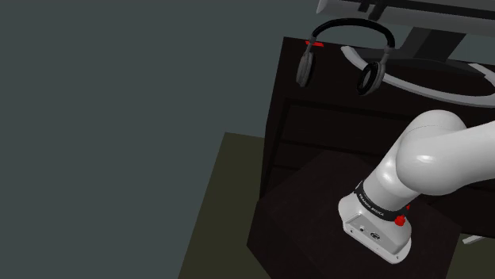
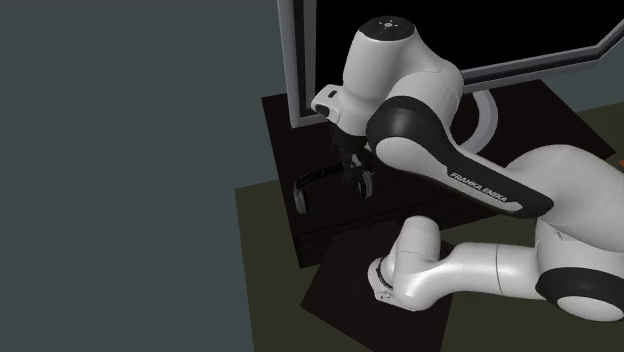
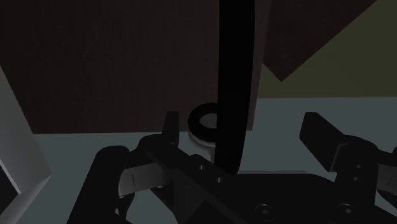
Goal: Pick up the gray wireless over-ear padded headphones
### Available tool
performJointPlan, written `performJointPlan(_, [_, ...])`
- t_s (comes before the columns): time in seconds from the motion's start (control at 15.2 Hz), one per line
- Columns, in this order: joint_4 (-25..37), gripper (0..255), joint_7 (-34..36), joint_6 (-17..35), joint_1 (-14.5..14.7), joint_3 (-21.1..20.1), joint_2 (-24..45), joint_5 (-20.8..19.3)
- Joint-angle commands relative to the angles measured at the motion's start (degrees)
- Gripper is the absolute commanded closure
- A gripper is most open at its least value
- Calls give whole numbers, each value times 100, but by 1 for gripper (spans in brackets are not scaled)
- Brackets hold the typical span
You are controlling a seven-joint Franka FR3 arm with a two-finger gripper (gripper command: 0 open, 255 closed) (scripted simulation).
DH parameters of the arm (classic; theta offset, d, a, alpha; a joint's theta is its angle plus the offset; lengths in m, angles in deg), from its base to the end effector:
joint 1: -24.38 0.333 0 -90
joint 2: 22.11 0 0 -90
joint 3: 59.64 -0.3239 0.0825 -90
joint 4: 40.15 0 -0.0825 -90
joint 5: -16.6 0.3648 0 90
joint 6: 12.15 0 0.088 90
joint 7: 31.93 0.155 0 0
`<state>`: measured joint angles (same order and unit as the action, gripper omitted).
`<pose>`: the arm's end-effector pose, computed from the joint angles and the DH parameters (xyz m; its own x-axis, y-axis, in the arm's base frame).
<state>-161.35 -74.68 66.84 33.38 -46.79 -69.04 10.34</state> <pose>0.2528 -0.0680 0.6362 0.7498 0.6558 0.0879 0.6581 -0.7529 0.0028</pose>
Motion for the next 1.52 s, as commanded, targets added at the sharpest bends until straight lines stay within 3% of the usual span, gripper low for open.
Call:
performJointPlan(0.0, [-107,0,-173,34,30,95,-21,-53])
performJointPlan(0.46, [-678,0,-166,395,-9,130,-232,-105])
performJointPlan(0.53, [-683,255,-163,399,-9,128,-234,-103])
performJointPlan(1.12, [-678,255,-167,395,-10,130,-232,-105])
performJointPlan(1.45, [-167,255,-172,71,26,98,-44,-58])
